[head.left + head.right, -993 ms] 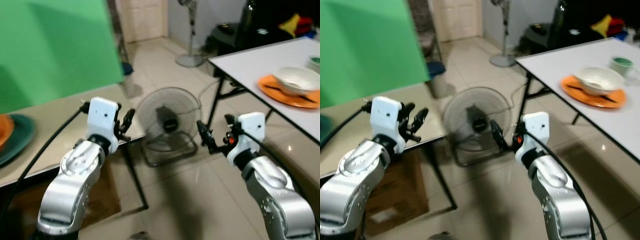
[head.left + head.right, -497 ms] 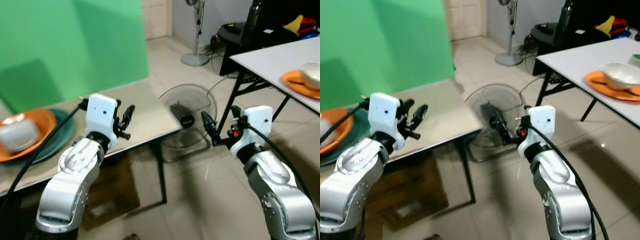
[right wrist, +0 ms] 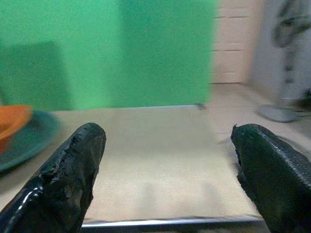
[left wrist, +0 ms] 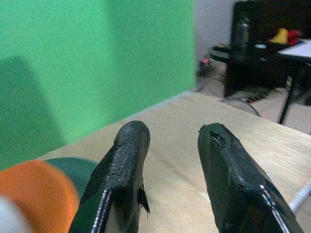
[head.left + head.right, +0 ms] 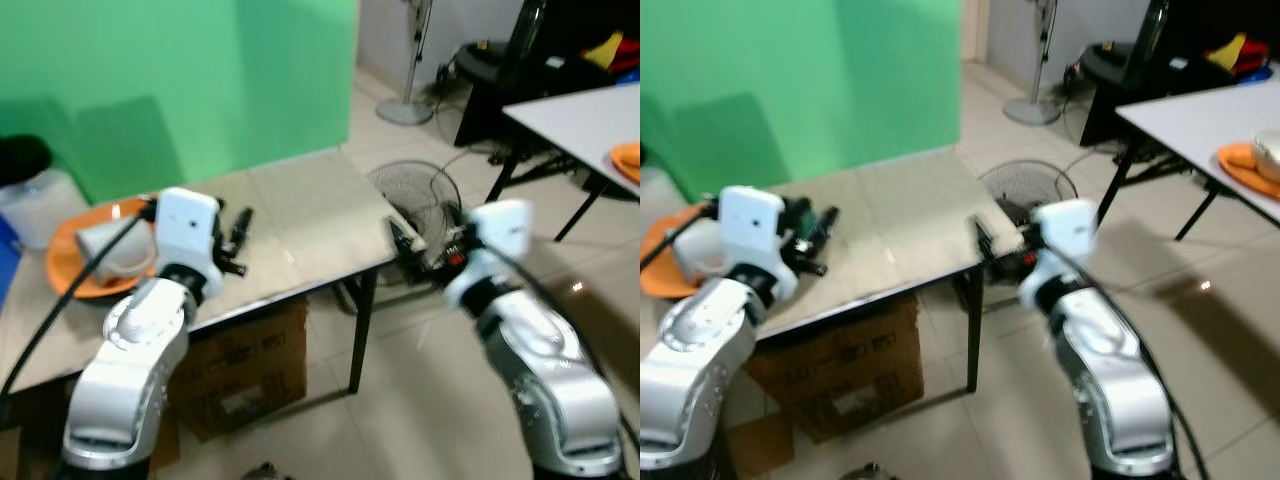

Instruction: Setting the table

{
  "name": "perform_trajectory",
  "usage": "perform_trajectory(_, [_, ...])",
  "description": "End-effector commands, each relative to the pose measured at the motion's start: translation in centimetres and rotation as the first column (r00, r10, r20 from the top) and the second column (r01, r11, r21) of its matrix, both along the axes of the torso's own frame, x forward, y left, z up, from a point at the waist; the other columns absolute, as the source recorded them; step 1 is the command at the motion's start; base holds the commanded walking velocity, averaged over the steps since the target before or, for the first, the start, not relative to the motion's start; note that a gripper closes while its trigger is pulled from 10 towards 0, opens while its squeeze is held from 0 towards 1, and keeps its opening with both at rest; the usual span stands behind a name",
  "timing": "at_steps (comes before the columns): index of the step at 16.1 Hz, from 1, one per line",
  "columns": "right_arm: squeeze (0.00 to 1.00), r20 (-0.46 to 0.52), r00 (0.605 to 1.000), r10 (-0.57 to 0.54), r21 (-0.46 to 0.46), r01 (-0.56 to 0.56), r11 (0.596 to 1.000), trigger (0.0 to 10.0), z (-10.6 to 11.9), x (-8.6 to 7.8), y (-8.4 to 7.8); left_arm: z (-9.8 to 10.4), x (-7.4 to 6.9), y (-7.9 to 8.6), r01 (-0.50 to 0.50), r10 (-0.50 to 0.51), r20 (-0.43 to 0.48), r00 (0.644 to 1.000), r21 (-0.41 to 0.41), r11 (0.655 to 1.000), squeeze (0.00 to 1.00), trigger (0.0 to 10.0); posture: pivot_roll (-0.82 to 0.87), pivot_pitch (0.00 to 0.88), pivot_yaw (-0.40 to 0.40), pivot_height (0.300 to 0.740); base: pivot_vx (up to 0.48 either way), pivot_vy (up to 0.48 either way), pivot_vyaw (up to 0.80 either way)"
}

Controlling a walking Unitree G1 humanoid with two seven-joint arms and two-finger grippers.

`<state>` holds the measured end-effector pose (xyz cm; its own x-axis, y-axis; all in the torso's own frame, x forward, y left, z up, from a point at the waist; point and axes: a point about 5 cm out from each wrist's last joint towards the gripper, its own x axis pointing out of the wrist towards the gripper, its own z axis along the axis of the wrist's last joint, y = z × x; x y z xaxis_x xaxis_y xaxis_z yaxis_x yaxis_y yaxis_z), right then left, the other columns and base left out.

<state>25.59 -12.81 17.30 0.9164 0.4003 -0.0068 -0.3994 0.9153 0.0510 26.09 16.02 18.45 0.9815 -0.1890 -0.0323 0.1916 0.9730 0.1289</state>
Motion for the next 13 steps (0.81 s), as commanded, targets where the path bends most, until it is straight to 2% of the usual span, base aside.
perform_trajectory(1, [1.0,0.0,0.999,0.042,-0.001,-0.042,0.999,10.0,0.27,-0.08,-0.06,0.51,0.06,-0.42,0.006,-0.006,0.024,1.0,-0.001,1.0,0.0,10.0,0.12,0.0,0.023,0.74,0.0,0.0,0.0])
perform_trajectory(4, [1.0,-0.018,0.995,0.1,0.028,-0.099,0.995,10.0,-0.02,-0.02,0.23,0.92,0.1,-0.66,0.01,-0.011,0.044,0.999,0.015,1.0,0.0,10.0,0.14,0.0,0.016,0.74,0.0,0.0,0.8])
perform_trajectory(10, [1.0,-0.037,0.99,0.138,0.033,-0.137,0.99,10.0,-0.47,-0.22,0.31,1.37,0.29,-0.76,0.013,-0.014,0.061,0.998,0.011,1.0,0.0,10.0,0.14,0.0,0.029,0.74,0.0,0.0,0.78])
perform_trajectory(13, [1.0,-0.034,0.987,0.157,0.027,-0.156,0.987,10.0,-0.46,-0.28,0.44,1.39,0.19,-0.8,0.016,-0.016,0.061,0.998,0.006,1.0,0.0,10.0,0.14,0.0,0.027,0.74,0.284,0.0,0.77])
